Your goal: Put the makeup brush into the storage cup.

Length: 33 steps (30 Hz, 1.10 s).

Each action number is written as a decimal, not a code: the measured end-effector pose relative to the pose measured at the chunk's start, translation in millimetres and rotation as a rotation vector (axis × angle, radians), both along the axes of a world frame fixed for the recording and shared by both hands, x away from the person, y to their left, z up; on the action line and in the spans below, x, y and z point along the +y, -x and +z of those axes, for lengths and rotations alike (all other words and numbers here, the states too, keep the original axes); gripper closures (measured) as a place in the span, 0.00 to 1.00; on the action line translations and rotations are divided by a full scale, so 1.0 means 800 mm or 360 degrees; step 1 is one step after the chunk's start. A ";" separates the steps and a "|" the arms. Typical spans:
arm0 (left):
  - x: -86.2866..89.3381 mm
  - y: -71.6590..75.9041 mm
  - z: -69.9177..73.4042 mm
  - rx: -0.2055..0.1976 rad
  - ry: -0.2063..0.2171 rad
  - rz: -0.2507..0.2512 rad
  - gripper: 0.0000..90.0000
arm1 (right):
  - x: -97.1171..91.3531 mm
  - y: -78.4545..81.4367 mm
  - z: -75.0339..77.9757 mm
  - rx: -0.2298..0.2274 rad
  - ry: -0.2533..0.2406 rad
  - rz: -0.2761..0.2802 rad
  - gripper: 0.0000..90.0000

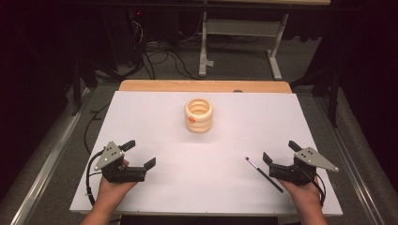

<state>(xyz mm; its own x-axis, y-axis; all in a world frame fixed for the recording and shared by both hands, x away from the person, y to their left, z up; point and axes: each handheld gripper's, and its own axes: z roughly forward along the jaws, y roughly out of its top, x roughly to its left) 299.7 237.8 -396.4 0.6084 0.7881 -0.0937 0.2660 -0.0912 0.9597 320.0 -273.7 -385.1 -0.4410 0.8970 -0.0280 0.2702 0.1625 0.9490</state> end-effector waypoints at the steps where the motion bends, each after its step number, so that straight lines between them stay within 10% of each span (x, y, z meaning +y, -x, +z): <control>1: 0.000 0.000 0.000 -0.0002 -0.0002 -0.0003 0.01 | 0.000 0.001 0.000 -0.0007 0.0000 0.0001 0.01; 33: -0.002 0.003 0.002 -0.0036 0.0026 -0.0010 0.01 | -0.001 0.004 0.002 -0.0057 -0.0017 0.0008 0.01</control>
<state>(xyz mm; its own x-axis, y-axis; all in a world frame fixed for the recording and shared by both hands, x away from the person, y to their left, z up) 297.6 236.4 -394.4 0.6153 0.7828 -0.0929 0.2436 -0.0768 0.9668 316.7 -274.2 -383.5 -0.4442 0.8953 -0.0342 0.2351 0.1533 0.9598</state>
